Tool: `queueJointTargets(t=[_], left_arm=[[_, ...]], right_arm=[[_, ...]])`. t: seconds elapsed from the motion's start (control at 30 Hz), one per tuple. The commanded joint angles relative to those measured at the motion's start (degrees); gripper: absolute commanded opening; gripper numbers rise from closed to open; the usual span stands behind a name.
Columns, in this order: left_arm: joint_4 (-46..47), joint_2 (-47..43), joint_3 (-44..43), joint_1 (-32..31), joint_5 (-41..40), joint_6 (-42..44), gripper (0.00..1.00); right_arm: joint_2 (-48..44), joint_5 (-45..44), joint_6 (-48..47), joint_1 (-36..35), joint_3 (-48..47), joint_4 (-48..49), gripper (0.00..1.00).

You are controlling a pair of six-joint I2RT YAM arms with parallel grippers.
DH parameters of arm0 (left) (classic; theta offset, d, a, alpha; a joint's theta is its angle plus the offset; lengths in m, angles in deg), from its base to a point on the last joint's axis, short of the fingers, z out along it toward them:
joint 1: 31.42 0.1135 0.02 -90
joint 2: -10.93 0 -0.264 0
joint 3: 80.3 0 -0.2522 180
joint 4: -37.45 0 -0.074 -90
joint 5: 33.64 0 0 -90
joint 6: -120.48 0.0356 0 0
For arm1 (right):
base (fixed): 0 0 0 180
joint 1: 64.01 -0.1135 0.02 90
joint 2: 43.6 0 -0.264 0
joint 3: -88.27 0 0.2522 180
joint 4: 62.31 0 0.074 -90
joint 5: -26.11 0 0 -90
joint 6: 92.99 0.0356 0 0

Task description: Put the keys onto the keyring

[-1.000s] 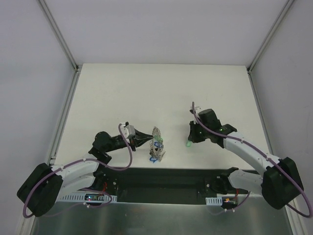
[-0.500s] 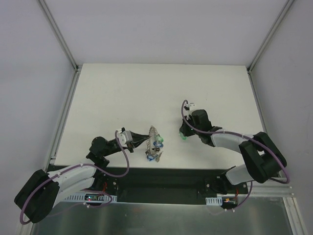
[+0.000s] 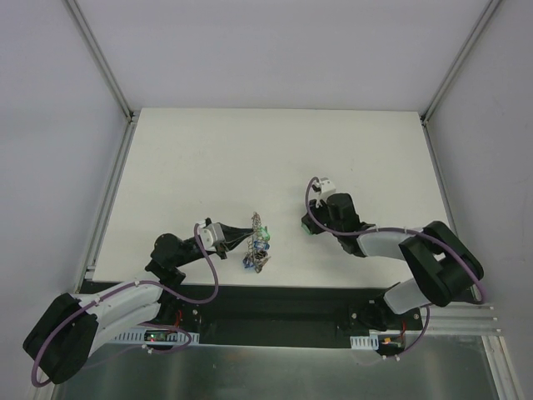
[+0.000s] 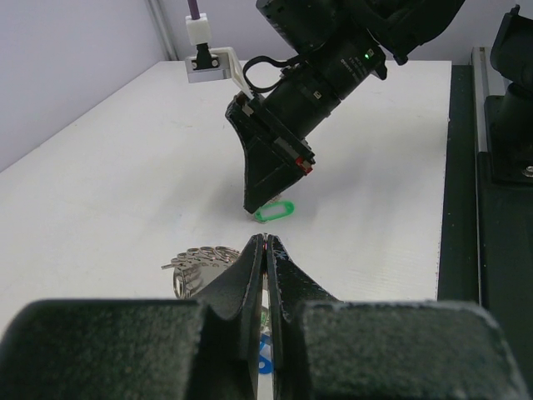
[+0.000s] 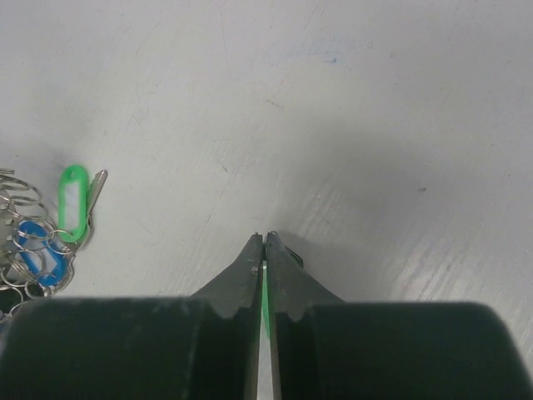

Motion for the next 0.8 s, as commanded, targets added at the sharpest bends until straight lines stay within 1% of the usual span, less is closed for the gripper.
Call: queueJointTargets(t=[0.0,0.03,0.1,0.13,0.2,0.23,0.27,0.37,0.43,0.47,0.5,0.57,0.6,0.7,0.77], left_arm=[[3.44,-0.71,1.95,-0.44,0.3,0.98,0.0],[3.44,-0.71,1.95,-0.35,0.39,0.72,0.0],[3.44,-0.8,2.04,-0.44,0.48,0.71,0.0],[3.44,-0.97,2.04,-0.44,0.48,0.63,0.0],[3.35,-1.15,2.04,-0.44,0.65,0.54,0.0],[3.35,-1.32,2.04,-0.44,0.74,0.45,0.0],[3.44,-1.24,2.04,-0.44,0.74,0.45,0.0],[3.88,-0.89,2.04,-0.44,0.74,0.01,0.0],[5.28,-0.1,2.04,-0.44,0.74,-0.77,0.0],[5.98,0.17,2.13,-0.44,0.83,-1.13,0.0],[7.9,1.21,2.22,-0.44,1.0,-1.57,0.0],[9.93,2.45,2.22,-0.44,1.27,-3.24,0.0],[12.03,3.5,2.22,-0.44,1.44,-3.85,0.0],[15.73,5.35,1.95,-0.44,1.88,-6.4,0.0],[16.62,5.97,1.52,-0.44,2.23,-8.16,0.0]], right_arm=[[-3.86,-1.49,0.32,-0.39,0.73,-1.14,0.11],[-4.82,-1.49,0.32,-0.56,0.81,-1.59,0.16],[-5.97,-1.93,0.32,-0.82,0.82,-3.69,0.22],[-7.45,-2.46,0.32,-0.91,0.29,-4.92,0.29],[-9.57,-3.42,0.32,-1.09,-0.41,-8.95,0.35],[-10.62,-4.04,0.14,-1.26,-1.63,-10.54,0.4],[-12.98,-4.3,0.05,-1.35,-2.17,-12.13,0.42],[-17.03,-1.86,-1.7,-1.44,-4.01,-16.0,0.45],[-18.97,2.44,-3.19,-2.14,-4.63,-17.5,0.46],[-19.76,4.03,-5.46,-2.58,-5.42,-17.94,0.47],[-21.16,7.87,-6.53,-3.11,-5.86,-18.03,0.47],[-22.14,12.11,-9.69,-4.86,-7.52,-18.47,0.47],[-22.67,16.39,-10.57,-5.3,-8.49,-18.82,0.47],[-23.02,23.0,-13.21,-8.2,-11.74,-20.22,0.47],[-23.11,25.13,-14.36,-9.26,-13.07,-20.49,0.47]])
